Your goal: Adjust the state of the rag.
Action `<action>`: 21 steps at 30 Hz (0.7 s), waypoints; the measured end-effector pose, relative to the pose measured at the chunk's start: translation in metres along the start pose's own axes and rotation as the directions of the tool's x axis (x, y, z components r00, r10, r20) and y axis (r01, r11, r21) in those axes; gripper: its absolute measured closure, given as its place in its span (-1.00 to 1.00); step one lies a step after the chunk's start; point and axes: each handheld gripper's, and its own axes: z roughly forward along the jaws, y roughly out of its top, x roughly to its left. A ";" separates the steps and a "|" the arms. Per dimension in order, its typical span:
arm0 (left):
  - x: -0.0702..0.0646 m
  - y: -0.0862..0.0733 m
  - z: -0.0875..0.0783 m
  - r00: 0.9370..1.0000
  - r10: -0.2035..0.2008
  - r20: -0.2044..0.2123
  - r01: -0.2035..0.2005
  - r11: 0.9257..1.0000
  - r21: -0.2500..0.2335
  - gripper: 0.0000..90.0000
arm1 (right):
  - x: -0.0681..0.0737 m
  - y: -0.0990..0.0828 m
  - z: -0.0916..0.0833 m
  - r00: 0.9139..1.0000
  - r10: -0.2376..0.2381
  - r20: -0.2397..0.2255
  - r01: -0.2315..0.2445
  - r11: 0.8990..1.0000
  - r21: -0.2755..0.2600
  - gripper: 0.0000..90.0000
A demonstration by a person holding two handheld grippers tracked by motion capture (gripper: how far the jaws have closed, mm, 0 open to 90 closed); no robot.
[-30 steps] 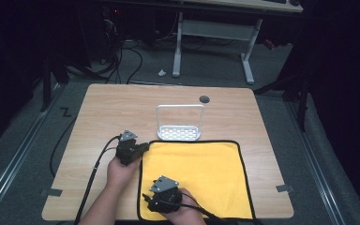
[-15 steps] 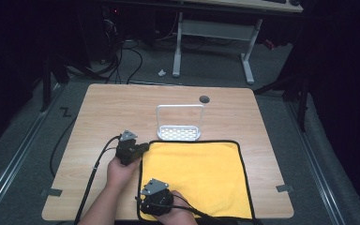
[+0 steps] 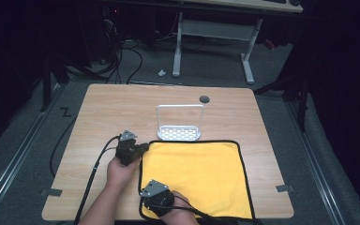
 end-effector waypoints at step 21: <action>0.006 0.002 -0.006 0.995 -0.099 0.006 0.099 0.994 -0.051 0.95 | -0.010 0.007 -0.044 0.998 0.024 0.065 -0.012 0.985 -0.173 0.89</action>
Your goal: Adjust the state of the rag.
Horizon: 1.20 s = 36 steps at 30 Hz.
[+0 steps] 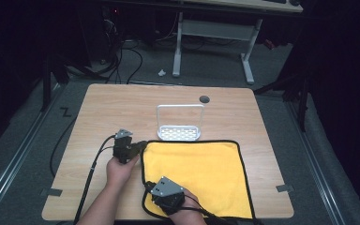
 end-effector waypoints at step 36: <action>0.031 0.008 -0.106 0.994 -0.088 -0.068 0.076 0.984 -0.163 0.95 | 0.058 0.059 0.019 0.988 -0.100 -0.120 0.088 0.991 -0.105 0.89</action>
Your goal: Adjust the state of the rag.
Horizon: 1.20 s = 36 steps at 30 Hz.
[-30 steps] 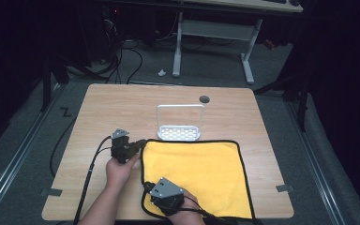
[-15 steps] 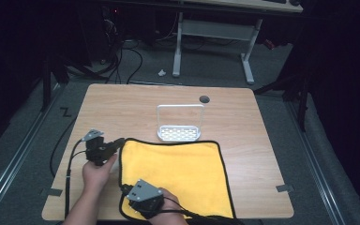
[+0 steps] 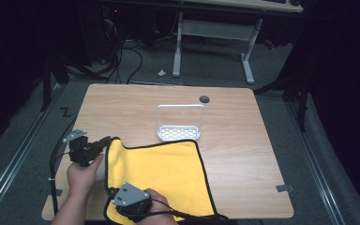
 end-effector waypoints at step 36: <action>-0.167 0.001 0.134 0.990 0.075 0.120 -0.084 0.994 0.065 0.94 | -0.092 -0.125 -0.156 0.920 0.222 0.322 -0.244 0.969 0.027 0.96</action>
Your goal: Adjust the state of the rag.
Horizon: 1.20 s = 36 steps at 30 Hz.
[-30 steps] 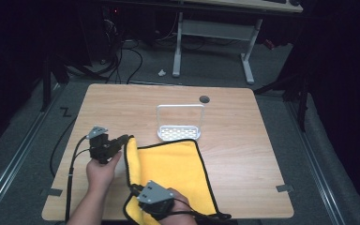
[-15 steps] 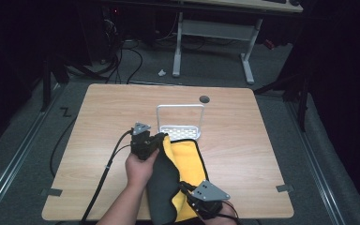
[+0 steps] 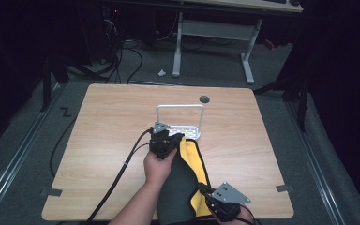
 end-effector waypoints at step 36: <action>0.028 -0.093 -0.082 0.993 0.110 0.040 -0.115 0.977 0.179 1.00 | -0.025 -0.025 0.022 0.997 0.073 0.040 -0.076 0.992 0.099 0.78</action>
